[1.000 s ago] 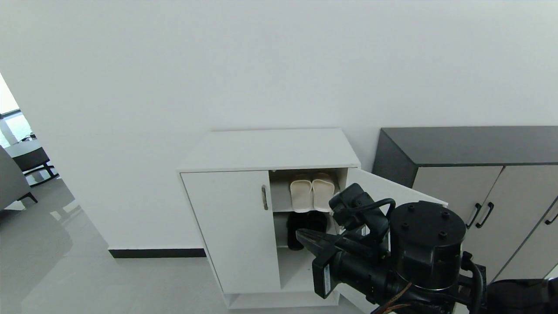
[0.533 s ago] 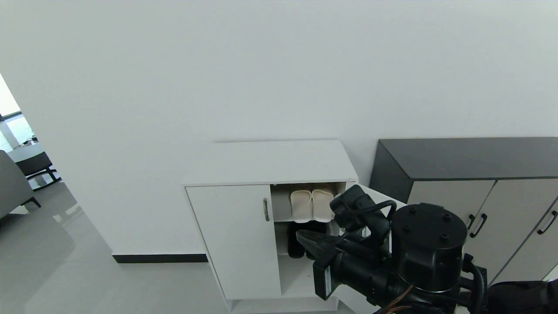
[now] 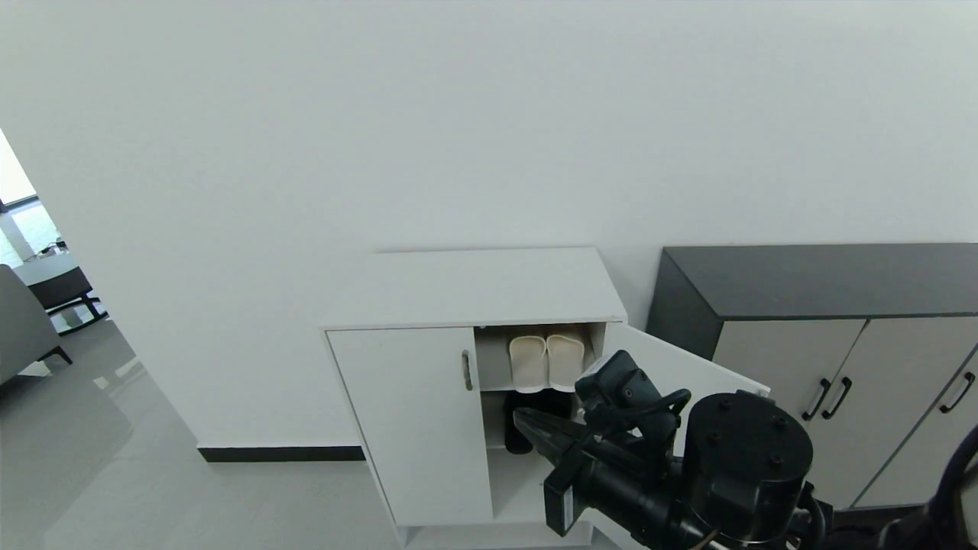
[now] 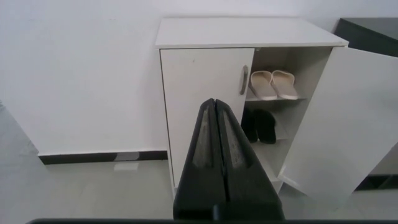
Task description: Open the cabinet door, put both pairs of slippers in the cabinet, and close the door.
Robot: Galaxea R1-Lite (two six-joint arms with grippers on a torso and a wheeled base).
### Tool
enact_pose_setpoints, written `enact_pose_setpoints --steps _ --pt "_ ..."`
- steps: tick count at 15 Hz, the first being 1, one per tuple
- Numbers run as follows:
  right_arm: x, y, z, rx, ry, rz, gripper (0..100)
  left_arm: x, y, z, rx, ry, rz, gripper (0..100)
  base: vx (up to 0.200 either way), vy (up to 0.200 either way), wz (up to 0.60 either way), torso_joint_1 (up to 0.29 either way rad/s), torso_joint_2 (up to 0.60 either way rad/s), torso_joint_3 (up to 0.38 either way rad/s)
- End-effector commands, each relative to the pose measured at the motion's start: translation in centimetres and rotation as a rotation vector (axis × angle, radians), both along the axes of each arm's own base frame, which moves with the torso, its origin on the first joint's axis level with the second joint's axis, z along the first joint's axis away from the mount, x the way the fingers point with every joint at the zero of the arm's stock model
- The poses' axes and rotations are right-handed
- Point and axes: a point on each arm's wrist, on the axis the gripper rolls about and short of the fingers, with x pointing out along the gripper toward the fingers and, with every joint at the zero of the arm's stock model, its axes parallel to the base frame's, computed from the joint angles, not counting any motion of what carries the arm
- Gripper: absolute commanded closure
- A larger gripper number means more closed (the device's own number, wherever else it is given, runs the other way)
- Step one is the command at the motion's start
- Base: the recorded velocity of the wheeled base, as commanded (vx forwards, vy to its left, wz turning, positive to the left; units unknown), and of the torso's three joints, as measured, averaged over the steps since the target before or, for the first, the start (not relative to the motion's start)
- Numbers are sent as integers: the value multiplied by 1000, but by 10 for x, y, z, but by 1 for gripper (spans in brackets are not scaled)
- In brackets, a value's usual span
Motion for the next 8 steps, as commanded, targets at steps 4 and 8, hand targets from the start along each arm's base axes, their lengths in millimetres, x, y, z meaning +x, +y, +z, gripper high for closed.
enact_pose_setpoints --steps 4,8 --pt "5 1 -8 -44 -12 -12 100 0 0 0 -1 1 0 100 -200 0 0 8 6 -2" --pt "5 0 -9 -47 -12 -13 100 0 0 0 -1 1 0 100 -200 0 0 -2 0 2"
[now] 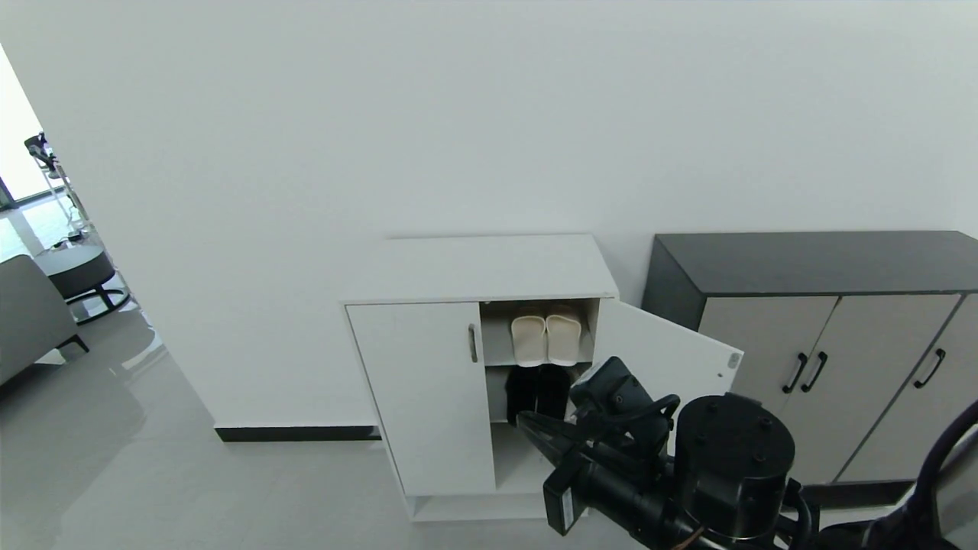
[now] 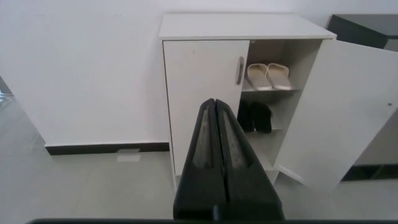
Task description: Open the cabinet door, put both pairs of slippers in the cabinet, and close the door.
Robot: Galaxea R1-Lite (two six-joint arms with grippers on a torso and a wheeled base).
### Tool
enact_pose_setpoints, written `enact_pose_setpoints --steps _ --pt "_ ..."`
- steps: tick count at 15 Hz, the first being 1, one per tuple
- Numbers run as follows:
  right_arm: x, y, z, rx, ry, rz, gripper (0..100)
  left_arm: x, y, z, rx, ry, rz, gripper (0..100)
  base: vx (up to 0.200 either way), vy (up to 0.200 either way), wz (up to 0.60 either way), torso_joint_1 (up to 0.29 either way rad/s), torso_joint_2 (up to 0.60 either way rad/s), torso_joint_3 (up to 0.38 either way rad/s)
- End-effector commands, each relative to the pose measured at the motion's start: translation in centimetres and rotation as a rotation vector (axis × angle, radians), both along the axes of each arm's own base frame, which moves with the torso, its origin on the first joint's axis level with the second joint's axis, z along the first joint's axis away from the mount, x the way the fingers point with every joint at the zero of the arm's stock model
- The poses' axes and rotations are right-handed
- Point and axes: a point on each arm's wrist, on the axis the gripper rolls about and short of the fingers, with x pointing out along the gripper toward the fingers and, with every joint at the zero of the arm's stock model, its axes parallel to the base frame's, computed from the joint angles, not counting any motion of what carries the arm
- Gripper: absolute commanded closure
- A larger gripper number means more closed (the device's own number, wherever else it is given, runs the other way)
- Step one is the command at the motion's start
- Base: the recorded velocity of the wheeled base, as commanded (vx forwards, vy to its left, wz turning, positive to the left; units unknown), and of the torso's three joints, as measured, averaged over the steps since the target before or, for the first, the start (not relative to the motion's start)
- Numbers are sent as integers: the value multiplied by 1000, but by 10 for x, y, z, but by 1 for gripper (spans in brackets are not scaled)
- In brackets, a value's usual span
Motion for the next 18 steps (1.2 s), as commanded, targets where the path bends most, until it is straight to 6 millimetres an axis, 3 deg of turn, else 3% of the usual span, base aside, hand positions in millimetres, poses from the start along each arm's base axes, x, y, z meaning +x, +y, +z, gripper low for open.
enact_pose_setpoints --steps 1,4,5,7,8,10,13,15,18 --pt "0 0 -2 -5 4 0 100 0 0 0 -1 1 1 100 0 0 0 0 0 0" --pt "9 -3 -7 -14 10 -28 100 0 0 0 -1 1 1 100 0 0 0 0 0 0" --pt "21 -7 -9 -16 12 -63 100 0 0 0 -1 0 1 100 0 0 0 0 0 0" --pt "63 -27 -17 -19 19 -187 100 0 0 0 -1 1 1 100 0 0 0 0 0 0" --pt "92 -45 -20 -14 17 -281 100 0 0 0 -2 1 1 100 0 0 0 0 0 0" --pt "120 -75 -19 -16 16 -396 100 0 0 0 -2 1 1 100 0 0 0 0 0 0" --pt "178 -159 -16 -52 24 -598 100 0 0 0 -1 1 1 100 0 0 0 0 0 0" --pt "206 -204 -16 -49 33 -721 100 0 0 0 -1 1 1 100 0 0 0 0 0 0" --pt "233 -249 -25 -48 92 -838 100 0 0 0 -1 1 1 100 0 0 0 0 0 0"
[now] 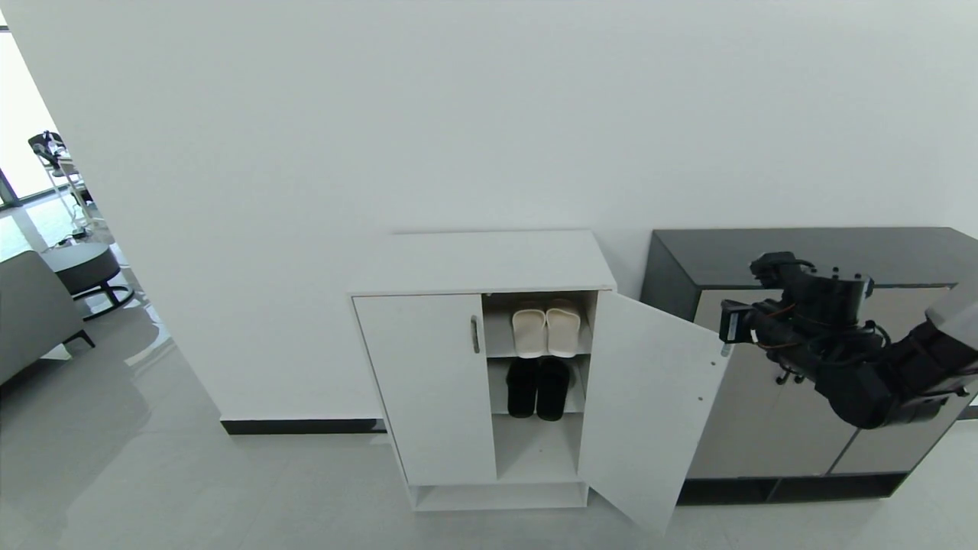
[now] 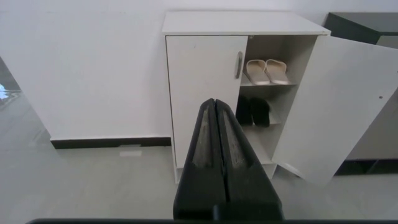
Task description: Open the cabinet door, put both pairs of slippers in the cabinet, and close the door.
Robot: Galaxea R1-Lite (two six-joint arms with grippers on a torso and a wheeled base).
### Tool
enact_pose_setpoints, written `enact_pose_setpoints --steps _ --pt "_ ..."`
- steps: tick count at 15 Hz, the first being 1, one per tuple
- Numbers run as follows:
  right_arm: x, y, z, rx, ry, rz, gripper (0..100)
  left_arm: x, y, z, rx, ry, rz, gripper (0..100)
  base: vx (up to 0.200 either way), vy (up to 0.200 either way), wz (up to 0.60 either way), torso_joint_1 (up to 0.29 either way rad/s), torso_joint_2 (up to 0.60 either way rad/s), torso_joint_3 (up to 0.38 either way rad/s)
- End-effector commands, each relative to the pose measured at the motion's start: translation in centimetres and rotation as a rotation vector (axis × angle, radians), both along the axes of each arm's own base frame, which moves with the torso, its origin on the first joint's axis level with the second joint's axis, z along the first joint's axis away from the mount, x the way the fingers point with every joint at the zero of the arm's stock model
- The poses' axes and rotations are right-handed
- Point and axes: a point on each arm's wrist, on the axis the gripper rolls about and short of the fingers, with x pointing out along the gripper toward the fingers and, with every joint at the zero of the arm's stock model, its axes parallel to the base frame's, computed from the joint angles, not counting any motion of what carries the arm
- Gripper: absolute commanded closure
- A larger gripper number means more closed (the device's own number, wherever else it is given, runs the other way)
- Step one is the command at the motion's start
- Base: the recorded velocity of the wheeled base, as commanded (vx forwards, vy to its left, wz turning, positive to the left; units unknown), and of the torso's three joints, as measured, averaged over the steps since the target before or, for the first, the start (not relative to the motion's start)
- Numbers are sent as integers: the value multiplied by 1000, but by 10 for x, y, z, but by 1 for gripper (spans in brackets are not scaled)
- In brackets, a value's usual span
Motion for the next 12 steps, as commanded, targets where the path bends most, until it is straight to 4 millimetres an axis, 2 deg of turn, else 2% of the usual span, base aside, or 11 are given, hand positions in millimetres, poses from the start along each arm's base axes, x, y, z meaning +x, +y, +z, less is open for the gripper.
enact_pose_setpoints --steps 1,4,12 --pt "26 -38 -17 25 24 -99 100 0 0 0 0 1 0 100 0 0 0 0 0 0" --pt "42 -53 -35 24 55 -134 100 0 0 0 0 1 0 100 0 0 0 0 0 0" --pt "52 -54 -63 21 108 -140 100 0 0 0 0 0 0 100 0 0 0 0 0 0"
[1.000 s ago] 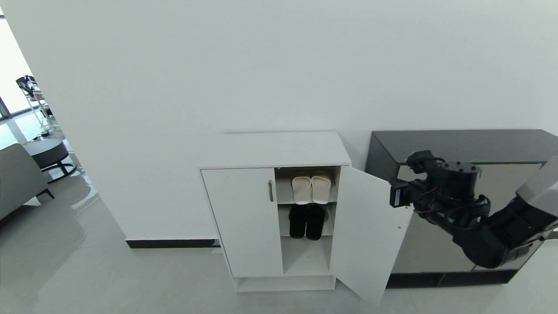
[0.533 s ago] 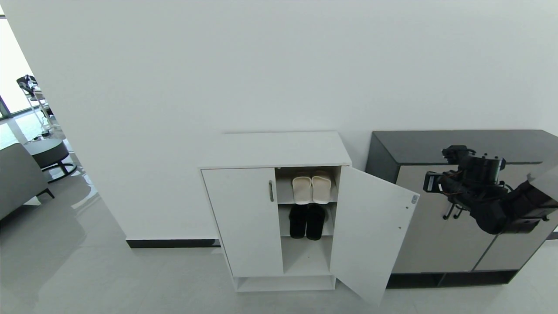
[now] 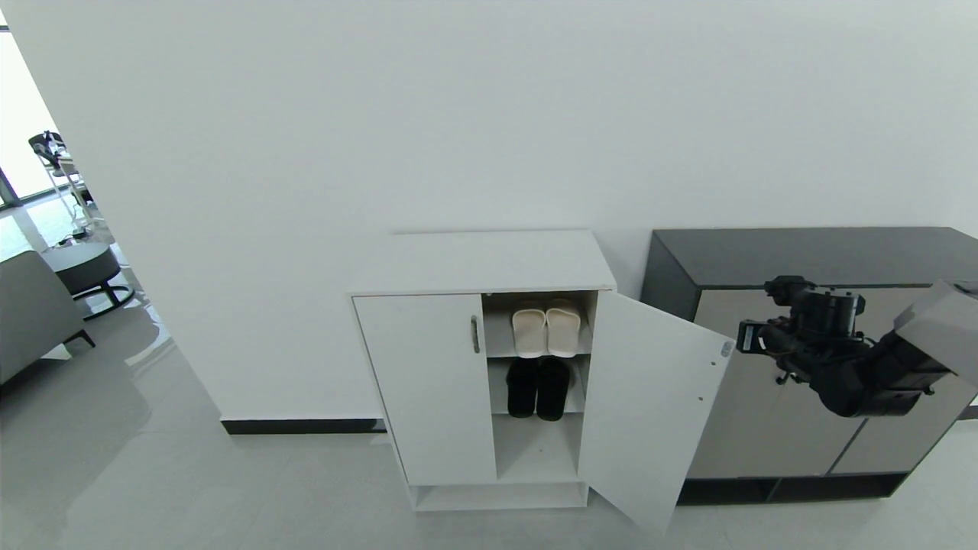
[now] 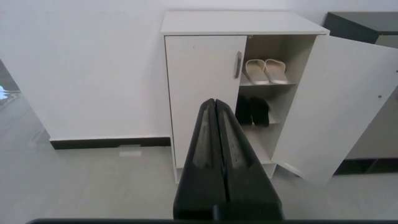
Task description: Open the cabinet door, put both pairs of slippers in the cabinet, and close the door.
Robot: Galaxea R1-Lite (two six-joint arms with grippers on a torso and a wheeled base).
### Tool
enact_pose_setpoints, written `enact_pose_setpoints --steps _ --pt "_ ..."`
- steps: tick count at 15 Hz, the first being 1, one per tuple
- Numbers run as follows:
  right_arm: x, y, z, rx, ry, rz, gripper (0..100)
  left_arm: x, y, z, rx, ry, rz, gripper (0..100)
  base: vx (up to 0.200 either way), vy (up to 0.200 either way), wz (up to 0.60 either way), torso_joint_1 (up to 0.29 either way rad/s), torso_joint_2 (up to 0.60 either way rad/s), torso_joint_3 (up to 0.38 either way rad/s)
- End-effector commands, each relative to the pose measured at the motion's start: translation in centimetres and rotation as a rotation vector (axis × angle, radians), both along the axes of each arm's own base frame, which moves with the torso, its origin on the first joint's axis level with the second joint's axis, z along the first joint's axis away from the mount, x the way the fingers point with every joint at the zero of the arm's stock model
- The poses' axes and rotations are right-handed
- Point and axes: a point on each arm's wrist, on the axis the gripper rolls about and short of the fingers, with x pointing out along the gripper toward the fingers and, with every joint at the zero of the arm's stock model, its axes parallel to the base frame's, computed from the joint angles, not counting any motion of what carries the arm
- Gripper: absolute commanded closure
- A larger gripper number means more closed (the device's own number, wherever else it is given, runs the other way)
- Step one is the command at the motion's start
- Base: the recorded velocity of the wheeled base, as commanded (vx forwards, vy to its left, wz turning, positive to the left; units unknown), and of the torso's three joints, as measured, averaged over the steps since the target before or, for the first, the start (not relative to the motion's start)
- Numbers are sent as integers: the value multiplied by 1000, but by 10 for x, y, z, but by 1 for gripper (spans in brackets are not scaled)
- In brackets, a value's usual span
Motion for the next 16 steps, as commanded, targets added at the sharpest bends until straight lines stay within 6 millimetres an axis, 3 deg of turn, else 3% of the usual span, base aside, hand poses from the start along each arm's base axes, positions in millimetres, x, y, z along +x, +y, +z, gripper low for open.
enact_pose_setpoints --steps 1,8,11,14,16 --pt "3 0 -13 0 24 -1 100 0 0 0 0 1 0 100 0 0 0 0 0 0" --pt "7 5 -28 -2 47 8 100 0 0 0 0 1 0 100 0 0 0 0 0 0" --pt "-8 22 -10 -5 46 48 100 0 0 0 0 1 0 100 0 0 0 0 0 0" --pt "-38 63 14 -8 45 148 100 0 0 0 -2 1 0 100 0 0 0 0 0 0" --pt "-40 65 16 -10 41 153 100 0 0 0 -2 1 0 100 0 0 0 0 0 0"
